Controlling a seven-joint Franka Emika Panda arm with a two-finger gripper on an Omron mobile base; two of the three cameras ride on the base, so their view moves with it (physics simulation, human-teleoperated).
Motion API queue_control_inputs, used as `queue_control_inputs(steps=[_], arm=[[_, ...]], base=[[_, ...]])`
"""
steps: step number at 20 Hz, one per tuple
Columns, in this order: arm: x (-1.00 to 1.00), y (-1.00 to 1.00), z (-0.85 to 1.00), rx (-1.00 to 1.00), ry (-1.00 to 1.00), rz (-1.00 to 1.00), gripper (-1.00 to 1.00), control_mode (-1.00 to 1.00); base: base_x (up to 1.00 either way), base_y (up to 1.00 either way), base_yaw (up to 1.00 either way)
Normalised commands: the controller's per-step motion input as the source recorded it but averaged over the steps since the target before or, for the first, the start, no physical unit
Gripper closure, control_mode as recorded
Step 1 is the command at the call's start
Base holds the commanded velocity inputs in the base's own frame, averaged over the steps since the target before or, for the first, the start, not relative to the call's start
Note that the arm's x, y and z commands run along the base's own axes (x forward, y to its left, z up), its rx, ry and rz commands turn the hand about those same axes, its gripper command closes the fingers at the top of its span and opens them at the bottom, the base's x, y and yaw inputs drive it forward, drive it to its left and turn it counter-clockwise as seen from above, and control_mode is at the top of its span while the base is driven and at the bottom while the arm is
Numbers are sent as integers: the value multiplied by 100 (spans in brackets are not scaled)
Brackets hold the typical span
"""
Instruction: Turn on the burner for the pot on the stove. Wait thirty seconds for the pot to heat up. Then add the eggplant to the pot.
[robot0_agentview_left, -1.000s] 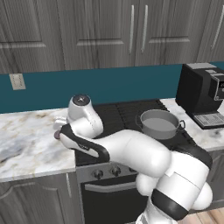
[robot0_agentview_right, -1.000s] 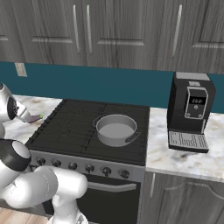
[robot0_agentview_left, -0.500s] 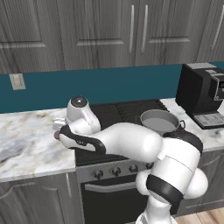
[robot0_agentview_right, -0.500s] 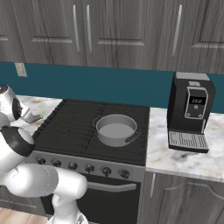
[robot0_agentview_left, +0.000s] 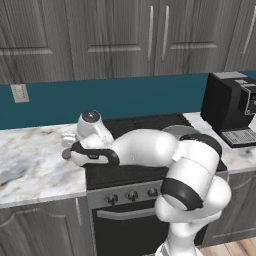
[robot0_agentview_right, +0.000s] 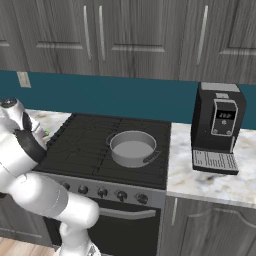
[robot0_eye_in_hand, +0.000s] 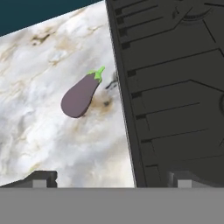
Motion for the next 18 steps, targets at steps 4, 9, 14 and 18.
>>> queue_control_inputs(steps=[4, 9, 14, 18], arm=[[29, 11, -31, 0, 0, 0, -100, -100], [27, 17, -21, 0, 0, 0, -100, -100], [29, 26, -9, 0, 0, 0, -100, -100], [14, 18, -2, 0, 0, 0, -100, -100]], base=[[0, 0, 0], [0, 0, 0], [0, 0, 0], [0, 0, 0]])
